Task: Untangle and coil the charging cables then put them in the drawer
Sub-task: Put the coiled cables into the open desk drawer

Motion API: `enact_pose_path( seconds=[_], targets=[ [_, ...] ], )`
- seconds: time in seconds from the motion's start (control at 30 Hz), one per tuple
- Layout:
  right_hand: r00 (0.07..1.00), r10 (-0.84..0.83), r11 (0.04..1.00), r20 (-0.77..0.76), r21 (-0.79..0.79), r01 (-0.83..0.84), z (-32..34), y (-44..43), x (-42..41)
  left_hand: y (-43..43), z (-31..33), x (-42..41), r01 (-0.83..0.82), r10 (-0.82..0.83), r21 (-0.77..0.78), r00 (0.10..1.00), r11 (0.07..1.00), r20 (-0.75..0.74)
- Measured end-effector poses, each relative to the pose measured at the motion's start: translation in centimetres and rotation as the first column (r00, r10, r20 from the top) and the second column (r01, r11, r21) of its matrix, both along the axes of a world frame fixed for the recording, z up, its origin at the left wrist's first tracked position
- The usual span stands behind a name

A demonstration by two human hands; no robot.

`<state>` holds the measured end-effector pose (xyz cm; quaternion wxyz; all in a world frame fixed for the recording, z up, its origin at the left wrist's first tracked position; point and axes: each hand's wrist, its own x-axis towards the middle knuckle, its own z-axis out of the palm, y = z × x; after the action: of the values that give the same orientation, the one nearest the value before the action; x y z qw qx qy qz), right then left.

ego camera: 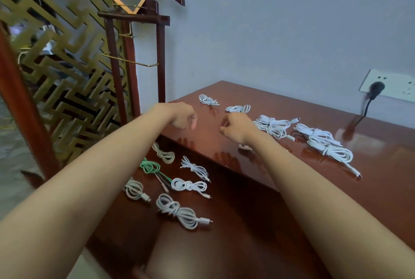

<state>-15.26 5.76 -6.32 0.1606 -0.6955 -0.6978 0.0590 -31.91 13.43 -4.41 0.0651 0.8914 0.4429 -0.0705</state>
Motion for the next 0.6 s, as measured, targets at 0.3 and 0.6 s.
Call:
enact_pose_path(
  seconds=[0.3,0.6],
  targets=[
    [0.986,-0.162,0.984,0.035,0.075,0.159,-0.3,5.5,5.6,6.8,-2.3,5.9,-0.118,0.159,0.328,0.982,0.937,-0.1],
    [0.988,-0.143,0.988,0.06,-0.054,0.146,-2.2,9.2,7.4,11.4,-5.7,10.5,-0.119,0.198,0.457,0.972,0.881,-0.13]
  ],
)
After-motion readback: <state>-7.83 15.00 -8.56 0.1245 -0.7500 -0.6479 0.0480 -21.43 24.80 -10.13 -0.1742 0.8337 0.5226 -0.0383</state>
